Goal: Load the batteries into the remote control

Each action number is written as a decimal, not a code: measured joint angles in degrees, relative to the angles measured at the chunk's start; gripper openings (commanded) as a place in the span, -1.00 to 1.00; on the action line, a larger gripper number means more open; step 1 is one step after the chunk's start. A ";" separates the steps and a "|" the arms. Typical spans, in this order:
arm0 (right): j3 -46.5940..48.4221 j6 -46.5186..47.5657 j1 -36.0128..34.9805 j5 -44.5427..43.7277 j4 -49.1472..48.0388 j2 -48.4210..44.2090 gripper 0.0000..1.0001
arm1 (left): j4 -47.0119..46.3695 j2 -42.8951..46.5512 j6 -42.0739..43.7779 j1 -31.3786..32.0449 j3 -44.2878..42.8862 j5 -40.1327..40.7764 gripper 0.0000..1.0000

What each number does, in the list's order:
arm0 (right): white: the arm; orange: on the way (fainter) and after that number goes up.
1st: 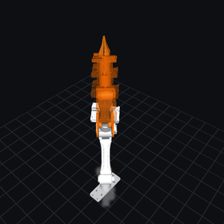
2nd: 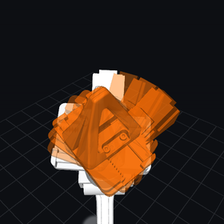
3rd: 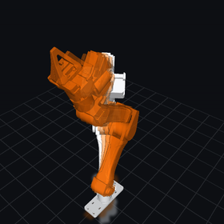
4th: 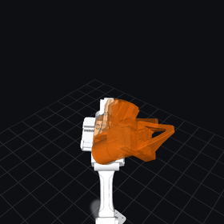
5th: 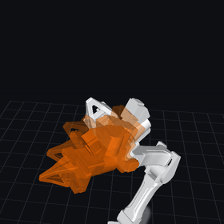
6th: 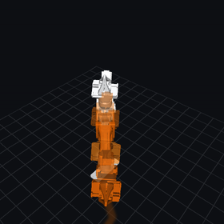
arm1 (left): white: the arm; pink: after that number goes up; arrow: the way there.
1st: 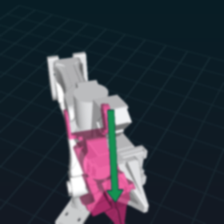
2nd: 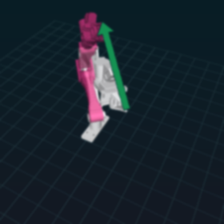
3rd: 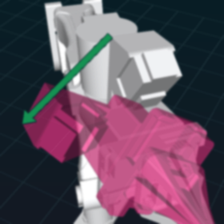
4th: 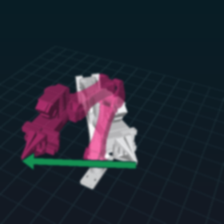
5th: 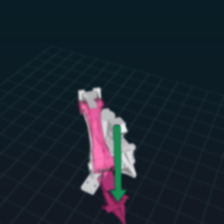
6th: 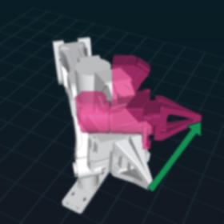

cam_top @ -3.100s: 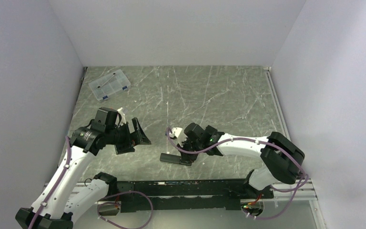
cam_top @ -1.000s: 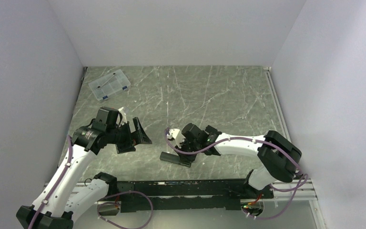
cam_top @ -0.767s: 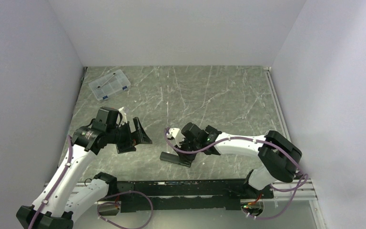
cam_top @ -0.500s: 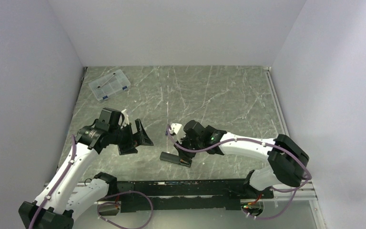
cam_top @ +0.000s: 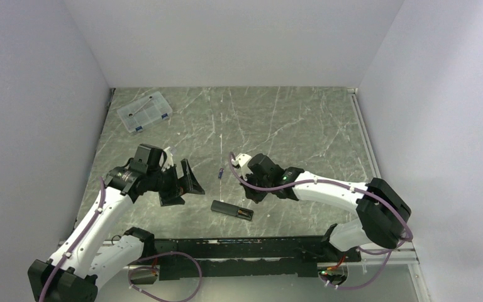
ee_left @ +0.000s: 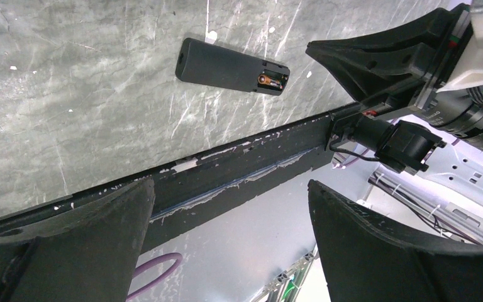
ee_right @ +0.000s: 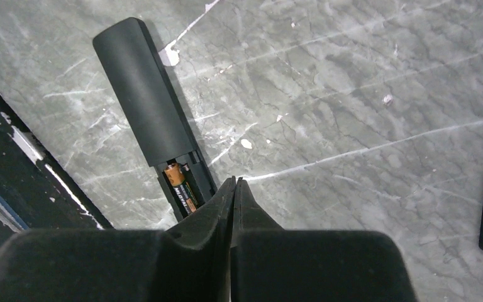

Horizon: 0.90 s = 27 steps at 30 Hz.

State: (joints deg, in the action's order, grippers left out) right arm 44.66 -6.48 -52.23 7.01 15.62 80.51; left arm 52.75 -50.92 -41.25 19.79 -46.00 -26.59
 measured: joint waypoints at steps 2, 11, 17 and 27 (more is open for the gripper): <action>-0.39 -0.35 -0.04 -0.37 0.42 0.15 -1.00 | -0.22 -0.07 -0.02 0.00 0.13 -0.37 0.94; -0.94 -2.78 -0.04 -0.42 2.25 3.89 -1.00 | -0.50 -0.17 -0.11 0.00 0.44 -0.63 0.94; -1.44 -4.57 -0.04 1.07 2.40 5.03 -1.00 | -0.70 -0.13 -0.17 0.00 1.77 -0.66 0.94; -2.67 -7.15 -2.89 2.16 2.45 5.14 -1.00 | -0.85 0.22 -0.15 0.00 1.77 -0.76 0.94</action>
State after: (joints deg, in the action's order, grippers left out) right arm 42.00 -13.63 -55.11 9.17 18.06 85.65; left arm 51.90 -50.70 -41.41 19.79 -44.23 -27.35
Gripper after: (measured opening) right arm 0.007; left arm 0.972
